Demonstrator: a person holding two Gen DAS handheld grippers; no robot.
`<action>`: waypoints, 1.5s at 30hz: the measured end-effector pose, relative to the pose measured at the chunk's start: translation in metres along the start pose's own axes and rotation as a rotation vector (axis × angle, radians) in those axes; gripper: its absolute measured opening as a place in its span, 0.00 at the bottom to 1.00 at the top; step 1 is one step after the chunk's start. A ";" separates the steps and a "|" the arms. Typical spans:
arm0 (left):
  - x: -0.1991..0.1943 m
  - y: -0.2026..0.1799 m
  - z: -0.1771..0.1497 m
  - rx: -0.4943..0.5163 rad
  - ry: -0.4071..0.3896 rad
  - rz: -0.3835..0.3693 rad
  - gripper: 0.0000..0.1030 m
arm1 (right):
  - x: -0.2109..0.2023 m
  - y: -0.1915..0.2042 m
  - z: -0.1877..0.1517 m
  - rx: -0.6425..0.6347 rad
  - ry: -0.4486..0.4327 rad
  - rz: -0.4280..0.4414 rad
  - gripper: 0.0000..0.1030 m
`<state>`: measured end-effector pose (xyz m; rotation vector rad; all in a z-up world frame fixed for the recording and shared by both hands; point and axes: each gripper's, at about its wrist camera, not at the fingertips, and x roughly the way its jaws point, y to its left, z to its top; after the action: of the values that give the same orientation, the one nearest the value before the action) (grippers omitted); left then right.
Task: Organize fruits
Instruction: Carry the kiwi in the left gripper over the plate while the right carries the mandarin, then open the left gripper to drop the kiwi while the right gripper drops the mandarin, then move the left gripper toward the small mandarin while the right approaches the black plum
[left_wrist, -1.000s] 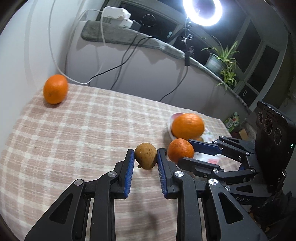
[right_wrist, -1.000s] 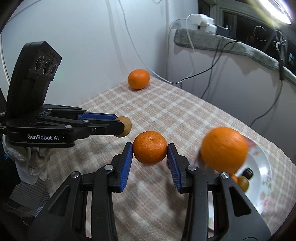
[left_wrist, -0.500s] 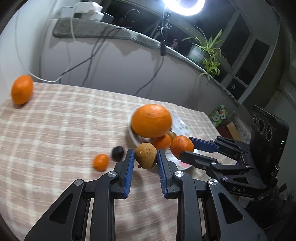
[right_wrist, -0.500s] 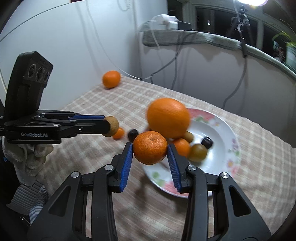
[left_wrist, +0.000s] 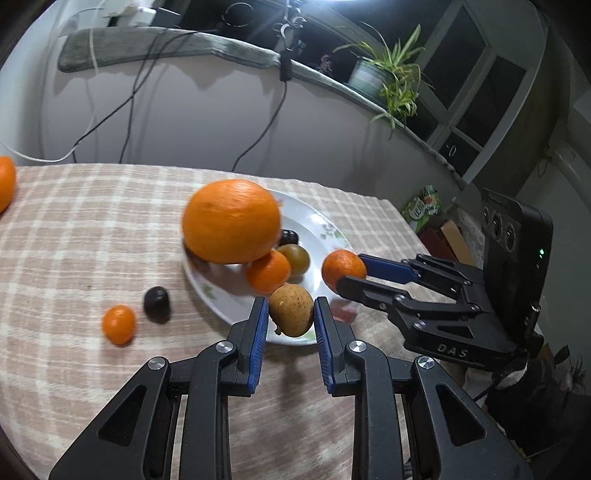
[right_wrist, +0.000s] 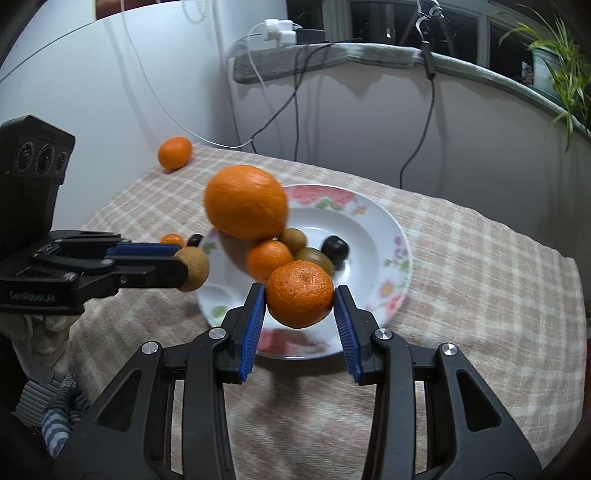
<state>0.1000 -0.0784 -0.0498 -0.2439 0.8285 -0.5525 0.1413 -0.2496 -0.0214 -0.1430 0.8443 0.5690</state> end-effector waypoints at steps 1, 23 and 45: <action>0.003 -0.003 0.000 0.008 0.004 0.003 0.23 | 0.000 -0.003 -0.001 0.005 0.001 -0.005 0.39; 0.029 -0.025 0.003 0.069 0.043 0.044 0.23 | 0.007 -0.022 -0.004 0.030 0.005 -0.017 0.39; 0.019 -0.030 -0.002 0.130 0.016 0.103 0.62 | -0.003 -0.019 -0.001 0.036 -0.023 -0.038 0.74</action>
<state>0.0980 -0.1140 -0.0511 -0.0772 0.8122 -0.5102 0.1491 -0.2668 -0.0217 -0.1190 0.8276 0.5185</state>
